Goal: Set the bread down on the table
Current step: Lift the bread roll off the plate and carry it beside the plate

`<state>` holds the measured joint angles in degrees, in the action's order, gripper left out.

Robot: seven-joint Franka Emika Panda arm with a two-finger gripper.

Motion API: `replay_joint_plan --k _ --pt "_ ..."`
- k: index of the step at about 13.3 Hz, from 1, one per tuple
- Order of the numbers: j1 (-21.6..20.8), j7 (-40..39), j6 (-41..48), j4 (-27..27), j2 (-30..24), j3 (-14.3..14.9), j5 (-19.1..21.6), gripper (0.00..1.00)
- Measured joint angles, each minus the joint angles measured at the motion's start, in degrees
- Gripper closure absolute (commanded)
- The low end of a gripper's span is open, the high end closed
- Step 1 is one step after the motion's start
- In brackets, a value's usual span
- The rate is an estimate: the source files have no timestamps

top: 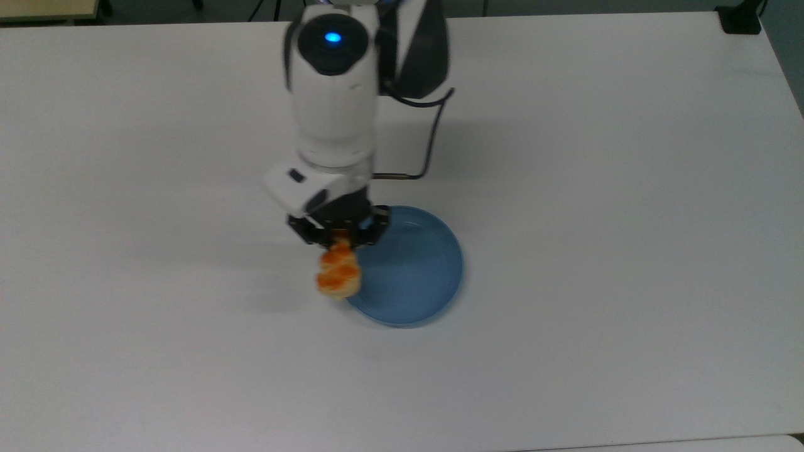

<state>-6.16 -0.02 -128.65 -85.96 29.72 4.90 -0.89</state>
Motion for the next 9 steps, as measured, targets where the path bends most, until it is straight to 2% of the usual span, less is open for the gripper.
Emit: replay_joint_plan --k 2,4,6,7,8,9 --pt "2.86 -4.47 0.07 -0.52 0.09 1.31 -0.36 0.71" --pt "5.61 -7.6 0.07 -1.28 0.74 1.7 -0.82 0.6" --pt "7.75 -8.72 0.01 -1.72 2.5 1.74 -3.09 0.27" --pt "8.17 -8.72 -0.38 -1.72 3.27 1.73 -4.11 0.06" --pt "8.4 -8.72 -1.13 -1.72 3.99 1.73 -4.74 0.0" --pt "8.41 -8.72 -2.02 -1.72 4.85 1.73 -5.01 0.0"
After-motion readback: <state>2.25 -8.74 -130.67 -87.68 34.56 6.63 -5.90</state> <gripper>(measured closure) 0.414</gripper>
